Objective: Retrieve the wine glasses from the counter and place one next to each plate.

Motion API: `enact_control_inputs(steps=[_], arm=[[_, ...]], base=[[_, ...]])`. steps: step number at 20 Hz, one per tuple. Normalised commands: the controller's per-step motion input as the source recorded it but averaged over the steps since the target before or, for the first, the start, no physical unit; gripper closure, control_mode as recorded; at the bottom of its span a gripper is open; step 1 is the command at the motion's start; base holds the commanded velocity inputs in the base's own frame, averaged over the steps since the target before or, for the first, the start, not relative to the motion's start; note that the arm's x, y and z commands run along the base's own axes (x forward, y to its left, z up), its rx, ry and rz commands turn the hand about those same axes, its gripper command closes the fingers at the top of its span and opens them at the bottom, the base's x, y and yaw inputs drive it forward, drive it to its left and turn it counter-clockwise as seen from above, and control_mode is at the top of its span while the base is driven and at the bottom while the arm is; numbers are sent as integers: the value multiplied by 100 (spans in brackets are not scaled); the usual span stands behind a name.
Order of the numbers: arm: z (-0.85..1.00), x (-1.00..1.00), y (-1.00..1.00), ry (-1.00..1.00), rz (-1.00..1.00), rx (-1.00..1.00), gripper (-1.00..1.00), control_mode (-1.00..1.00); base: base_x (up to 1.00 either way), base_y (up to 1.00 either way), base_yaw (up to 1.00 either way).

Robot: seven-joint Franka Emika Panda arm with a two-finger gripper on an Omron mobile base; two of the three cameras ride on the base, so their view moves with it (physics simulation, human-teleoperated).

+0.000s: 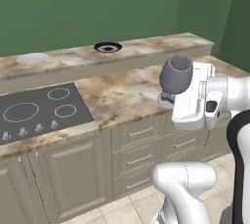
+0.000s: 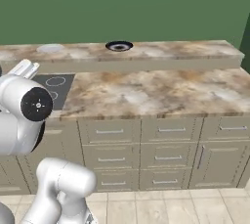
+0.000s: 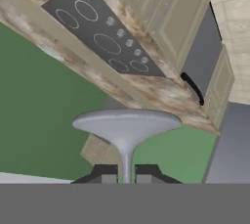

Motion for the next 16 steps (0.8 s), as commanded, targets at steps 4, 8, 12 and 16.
enact_control_inputs(steps=[4, 8, 12, 16], arm=[[0, 0, 0, 0, 0, 0, 100, 100], [0, 0, 0, 0, 0, 0, 100, 100], [0, 0, 0, 0, 0, 0, 100, 100], [0, 0, 0, 0, 0, 0, 100, 100]], base=[[-8, -100, 13], [0, -100, 16], [0, -100, 38], [0, -100, 42]])
